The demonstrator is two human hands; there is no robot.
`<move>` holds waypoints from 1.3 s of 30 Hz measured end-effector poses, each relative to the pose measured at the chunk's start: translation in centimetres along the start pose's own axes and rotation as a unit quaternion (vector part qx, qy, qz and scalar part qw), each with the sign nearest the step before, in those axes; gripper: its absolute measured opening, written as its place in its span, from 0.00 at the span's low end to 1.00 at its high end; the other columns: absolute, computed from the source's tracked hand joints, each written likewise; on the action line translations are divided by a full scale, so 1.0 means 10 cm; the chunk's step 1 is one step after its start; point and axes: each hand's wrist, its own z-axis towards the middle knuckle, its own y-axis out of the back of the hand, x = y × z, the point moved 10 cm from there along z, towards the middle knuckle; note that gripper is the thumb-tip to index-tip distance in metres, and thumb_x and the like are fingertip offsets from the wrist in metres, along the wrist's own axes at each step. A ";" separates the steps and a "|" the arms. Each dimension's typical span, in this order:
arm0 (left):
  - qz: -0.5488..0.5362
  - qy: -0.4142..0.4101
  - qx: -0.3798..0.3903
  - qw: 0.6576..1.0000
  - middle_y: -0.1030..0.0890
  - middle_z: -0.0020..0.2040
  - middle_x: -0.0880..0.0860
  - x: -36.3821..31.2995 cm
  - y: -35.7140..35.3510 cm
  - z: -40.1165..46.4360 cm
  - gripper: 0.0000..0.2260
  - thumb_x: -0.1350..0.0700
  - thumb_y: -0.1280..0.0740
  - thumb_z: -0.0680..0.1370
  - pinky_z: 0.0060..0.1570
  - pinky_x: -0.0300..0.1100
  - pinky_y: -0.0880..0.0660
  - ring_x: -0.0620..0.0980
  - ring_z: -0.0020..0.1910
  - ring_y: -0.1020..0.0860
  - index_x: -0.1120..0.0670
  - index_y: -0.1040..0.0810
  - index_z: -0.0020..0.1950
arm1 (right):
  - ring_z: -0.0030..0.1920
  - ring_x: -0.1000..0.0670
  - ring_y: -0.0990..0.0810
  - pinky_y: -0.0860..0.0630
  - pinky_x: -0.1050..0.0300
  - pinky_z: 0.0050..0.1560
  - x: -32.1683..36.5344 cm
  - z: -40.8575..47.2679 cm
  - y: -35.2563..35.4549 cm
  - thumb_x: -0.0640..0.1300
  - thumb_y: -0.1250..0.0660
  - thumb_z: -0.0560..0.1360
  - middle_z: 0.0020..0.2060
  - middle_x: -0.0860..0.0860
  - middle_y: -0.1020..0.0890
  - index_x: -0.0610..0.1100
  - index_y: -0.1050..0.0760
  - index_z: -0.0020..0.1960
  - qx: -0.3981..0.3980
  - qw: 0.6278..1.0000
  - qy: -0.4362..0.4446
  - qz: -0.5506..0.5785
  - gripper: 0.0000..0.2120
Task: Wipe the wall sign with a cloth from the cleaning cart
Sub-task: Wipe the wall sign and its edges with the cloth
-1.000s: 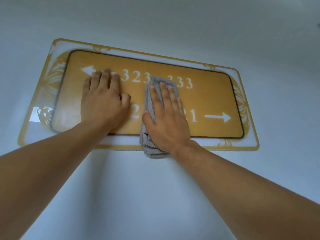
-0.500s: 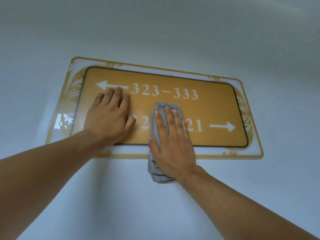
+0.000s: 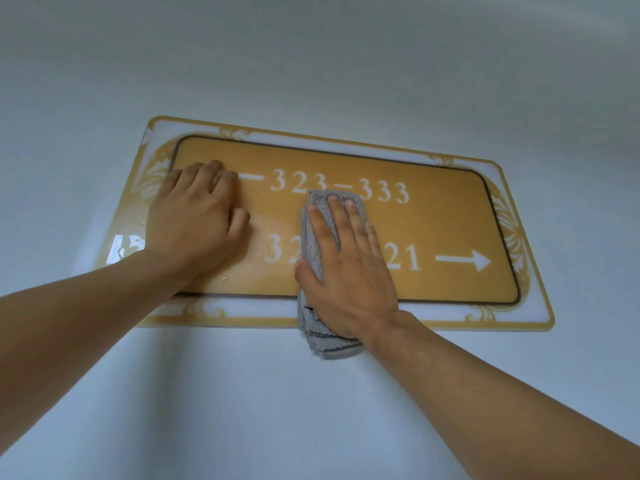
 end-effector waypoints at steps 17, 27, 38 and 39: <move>-0.027 0.134 0.017 0.990 0.36 0.76 0.60 0.34 -0.10 -0.04 0.31 0.45 0.47 0.74 0.76 0.61 0.48 0.60 0.76 0.40 0.56 0.35 0.75 | 0.78 0.51 0.63 0.61 0.47 0.77 -0.08 0.80 -0.02 0.62 0.54 0.76 0.80 0.51 0.58 0.52 0.58 0.80 0.002 0.999 -0.031 0.011 0.36; -0.034 0.122 0.006 0.992 0.35 0.76 0.58 0.38 -0.08 -0.04 0.29 0.43 0.48 0.75 0.76 0.59 0.48 0.57 0.76 0.40 0.55 0.31 0.73 | 0.79 0.50 0.61 0.59 0.46 0.77 -0.12 1.47 -0.01 0.63 0.52 0.76 0.80 0.50 0.56 0.52 0.56 0.81 -0.013 0.999 -0.050 0.012 0.36; -0.036 0.116 -0.025 0.992 0.30 0.74 0.58 0.41 -0.10 -0.02 0.29 0.44 0.47 0.74 0.75 0.59 0.43 0.57 0.74 0.36 0.54 0.28 0.71 | 0.79 0.47 0.56 0.55 0.45 0.77 -0.12 2.01 -0.02 0.64 0.50 0.76 0.80 0.48 0.52 0.51 0.52 0.80 -0.030 0.997 -0.069 0.018 0.36; -0.036 0.116 -0.027 0.992 0.31 0.74 0.58 0.42 -0.10 -0.02 0.29 0.44 0.47 0.74 0.75 0.59 0.43 0.57 0.74 0.36 0.54 0.28 0.71 | 0.79 0.47 0.56 0.55 0.45 0.77 -0.12 2.03 -0.02 0.64 0.50 0.76 0.80 0.48 0.52 0.51 0.52 0.80 -0.030 0.997 -0.070 0.021 0.36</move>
